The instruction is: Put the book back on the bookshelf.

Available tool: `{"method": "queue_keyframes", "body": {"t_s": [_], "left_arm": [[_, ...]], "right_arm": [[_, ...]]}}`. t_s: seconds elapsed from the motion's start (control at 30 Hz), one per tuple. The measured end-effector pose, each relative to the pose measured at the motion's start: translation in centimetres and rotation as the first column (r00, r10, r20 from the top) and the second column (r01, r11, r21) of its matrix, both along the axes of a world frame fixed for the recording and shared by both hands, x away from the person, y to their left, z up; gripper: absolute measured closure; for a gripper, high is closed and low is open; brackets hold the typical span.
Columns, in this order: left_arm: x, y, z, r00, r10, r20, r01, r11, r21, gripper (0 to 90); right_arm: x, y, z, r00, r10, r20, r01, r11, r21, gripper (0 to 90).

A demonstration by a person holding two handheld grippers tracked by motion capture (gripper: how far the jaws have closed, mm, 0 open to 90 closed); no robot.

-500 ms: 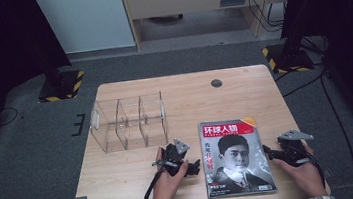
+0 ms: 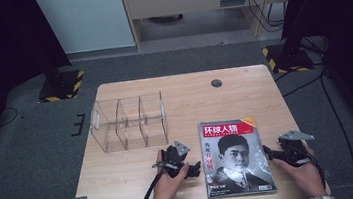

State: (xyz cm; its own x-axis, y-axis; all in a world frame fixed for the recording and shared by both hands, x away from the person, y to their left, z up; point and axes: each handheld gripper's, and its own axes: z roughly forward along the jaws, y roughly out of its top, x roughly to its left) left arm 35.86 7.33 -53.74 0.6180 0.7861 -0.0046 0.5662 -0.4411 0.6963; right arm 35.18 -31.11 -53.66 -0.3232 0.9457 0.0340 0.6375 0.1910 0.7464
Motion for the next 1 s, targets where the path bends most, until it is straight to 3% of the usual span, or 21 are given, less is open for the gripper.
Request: {"method": "queue_keyframes", "body": {"t_s": [0.07, 0.2, 0.33, 0.53, 0.73, 1.0], "left_arm": [[-0.1, -0.1, 0.0, 1.0, -0.005, -0.001, 0.005, 1.0, 0.0, 0.0], [0.0, 0.0, 0.0, 0.9999, -0.01, -0.003, 0.01, 0.9999, -0.001, 0.0], [-0.3, 0.0, 0.4, 1.0, -0.002, -0.005, 0.001, 0.9985, -0.055, 4.5], [-1.7, -0.3, 1.0, 0.9985, -0.053, 0.016, 0.054, 0.9947, -0.087, 6.3], [-2.9, -1.4, 1.7, 0.9926, -0.116, 0.036, 0.119, 0.9885, -0.094, 6.3], [-3.8, -2.2, 1.7, 0.988, -0.145, 0.052, 0.15, 0.9846, -0.091, 7.4]], "right_arm": [[0.1, -0.3, 0.0, 1.0, -0.009, -0.003, 0.009, 0.9995, 0.03, 25.5], [0.1, -0.3, 0.1, 0.9997, -0.017, 0.017, 0.016, 0.9991, 0.039, 26.1], [-0.2, -0.2, 0.7, 0.9985, -0.028, 0.046, 0.026, 0.9985, 0.048, 26.8], [-1.4, 0.7, 2.1, 0.9952, -0.004, 0.098, -0.005, 0.9963, 0.086, 27.4], [-1.8, 1.9, 2.3, 0.9949, 0.048, 0.088, -0.054, 0.9962, 0.068, 25.1], [-1.6, 2.7, 1.6, 0.9945, 0.098, 0.038, -0.101, 0.9916, 0.081, 14.4]]}}
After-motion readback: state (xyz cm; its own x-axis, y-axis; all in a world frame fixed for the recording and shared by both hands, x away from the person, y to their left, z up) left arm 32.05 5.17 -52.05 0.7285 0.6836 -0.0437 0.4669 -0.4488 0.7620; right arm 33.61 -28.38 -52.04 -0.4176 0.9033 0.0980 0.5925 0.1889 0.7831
